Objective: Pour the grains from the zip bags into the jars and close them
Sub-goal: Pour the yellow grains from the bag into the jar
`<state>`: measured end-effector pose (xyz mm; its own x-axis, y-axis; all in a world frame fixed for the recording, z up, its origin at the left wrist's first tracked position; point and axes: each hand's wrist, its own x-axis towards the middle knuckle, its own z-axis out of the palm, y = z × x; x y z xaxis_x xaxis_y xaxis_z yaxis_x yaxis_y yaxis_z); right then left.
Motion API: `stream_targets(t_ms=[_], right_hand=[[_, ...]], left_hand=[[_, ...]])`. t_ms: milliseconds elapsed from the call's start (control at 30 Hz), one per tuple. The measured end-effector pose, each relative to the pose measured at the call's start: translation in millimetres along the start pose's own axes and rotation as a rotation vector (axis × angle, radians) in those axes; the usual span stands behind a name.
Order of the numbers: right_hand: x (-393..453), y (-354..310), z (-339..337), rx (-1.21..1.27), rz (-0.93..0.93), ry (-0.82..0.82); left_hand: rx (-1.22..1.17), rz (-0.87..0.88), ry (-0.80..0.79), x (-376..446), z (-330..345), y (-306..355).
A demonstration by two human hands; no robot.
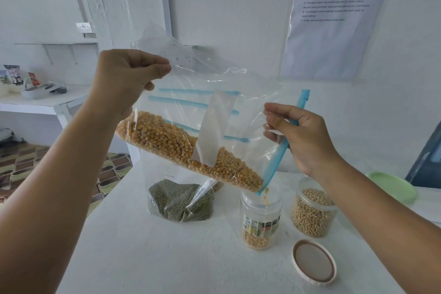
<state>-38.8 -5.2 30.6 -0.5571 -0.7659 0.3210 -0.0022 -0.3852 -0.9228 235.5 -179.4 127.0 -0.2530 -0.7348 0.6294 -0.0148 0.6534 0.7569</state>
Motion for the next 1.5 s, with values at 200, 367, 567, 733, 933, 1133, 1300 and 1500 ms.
stream_targets(t_ms=[200,367,567,733,933,1133,1300,1500], right_hand=[[-2,1,-3,-0.02,0.002,0.005],[-3,2,-3,-0.017,0.01,0.018],[-3,4,-4,-0.022,0.016,0.021],[-2,1,-4,-0.017,0.004,0.021],[-5,0,-3,0.013,0.006,0.021],[-6,1,-3,0.012,0.012,0.015],[-5,0,-3,0.009,0.01,0.013],[-5,6,-4,0.002,0.025,0.018]], left_hand=[[-0.01,0.003,-0.003,3,0,2],[-0.005,0.012,-0.008,2,4,-1],[-0.014,0.013,-0.019,3,6,-3],[-0.016,0.029,-0.006,5,7,0],[-0.037,0.019,-0.019,8,6,0],[-0.047,-0.004,-0.017,7,9,-3],[-0.058,0.0,-0.017,8,8,-4],[-0.069,-0.016,-0.019,7,10,-10]])
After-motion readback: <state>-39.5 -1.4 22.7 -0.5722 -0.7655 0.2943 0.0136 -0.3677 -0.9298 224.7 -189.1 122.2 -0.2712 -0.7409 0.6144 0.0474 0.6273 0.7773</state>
